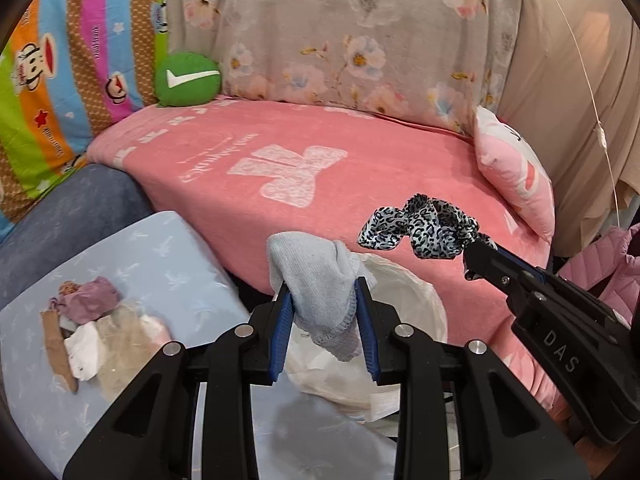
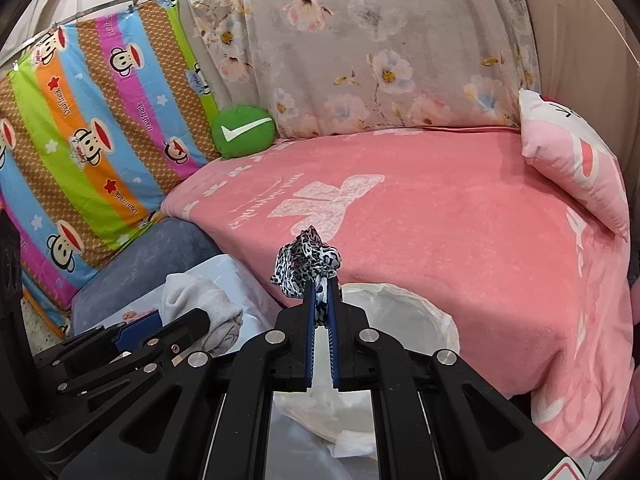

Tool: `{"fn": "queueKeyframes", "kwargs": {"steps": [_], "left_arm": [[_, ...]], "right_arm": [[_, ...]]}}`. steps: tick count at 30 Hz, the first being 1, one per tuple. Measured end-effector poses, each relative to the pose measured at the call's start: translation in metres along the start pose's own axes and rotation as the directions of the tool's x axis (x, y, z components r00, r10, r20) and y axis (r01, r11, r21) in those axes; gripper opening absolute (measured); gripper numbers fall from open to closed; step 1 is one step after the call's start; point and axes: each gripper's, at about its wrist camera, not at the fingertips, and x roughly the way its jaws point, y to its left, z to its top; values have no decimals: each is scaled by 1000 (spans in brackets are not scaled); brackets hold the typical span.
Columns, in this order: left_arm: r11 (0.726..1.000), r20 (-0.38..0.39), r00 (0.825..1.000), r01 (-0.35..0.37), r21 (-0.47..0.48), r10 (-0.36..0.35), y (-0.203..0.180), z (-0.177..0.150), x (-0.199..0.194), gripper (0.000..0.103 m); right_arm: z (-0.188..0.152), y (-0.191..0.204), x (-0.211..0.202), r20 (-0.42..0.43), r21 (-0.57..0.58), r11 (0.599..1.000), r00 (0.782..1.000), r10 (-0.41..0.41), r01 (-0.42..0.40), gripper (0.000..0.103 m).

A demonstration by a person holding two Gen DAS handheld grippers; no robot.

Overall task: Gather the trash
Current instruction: 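Carry both items over the wastebasket and open both tools to drop them, then move both tools back over the clothing pile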

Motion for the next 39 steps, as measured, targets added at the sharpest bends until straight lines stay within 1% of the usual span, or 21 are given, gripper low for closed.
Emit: {"fn": "queueKeyframes", "kwargs": {"steps": [5, 10, 12, 14, 15, 16, 18, 19, 20, 22, 31, 39], "left_arm": [[999, -17, 999, 28, 27, -27, -17, 1, 14, 31], [999, -29, 999, 35, 36, -34, -24, 3, 27, 31], [998, -33, 999, 42, 38, -41, -25, 4, 32, 33], [998, -36, 999, 40, 40, -39, -25, 5, 35, 41], [999, -29, 999, 32, 39, -31, -25, 5, 36, 52], [999, -18, 1000, 6, 34, -5, -23, 5, 36, 60], [1000, -10, 1000, -10, 16, 11, -18, 7, 36, 70], [1000, -12, 1000, -7, 7, 7, -15, 8, 36, 72], [1000, -16, 1000, -3, -3, 3, -12, 8, 37, 72], [1000, -21, 1000, -5, -12, 5, -9, 8, 38, 72], [999, -36, 999, -19, -31, 18, -1, 1, 42, 73], [997, -47, 998, -32, -65, 29, 12, -3, 39, 73]], "right_arm": [[-1, -22, 6, -8, 33, 999, 1000, -10, 10, 6], [1, -28, 22, -27, 44, 999, 1000, -12, 13, 6], [0, -28, 26, -29, 42, 999, 1000, -10, 11, 6], [2, -27, 30, -27, 41, 999, 1000, -14, 15, 7], [3, -27, 32, -28, 42, 999, 999, -16, 17, 10], [4, -27, 33, -26, 46, 999, 999, -24, 25, 11], [6, -30, 34, -23, 57, 998, 999, -22, 23, 13], [6, -31, 34, -22, 62, 998, 999, -23, 25, 18], [6, -31, 34, -20, 63, 998, 999, -27, 28, 25], [6, -31, 32, -11, 56, 998, 999, -38, 38, 31], [-3, -35, 31, -29, 51, 997, 998, -56, 57, 36], [-8, -27, 29, -35, 38, 998, 998, -52, 53, 42]]}}
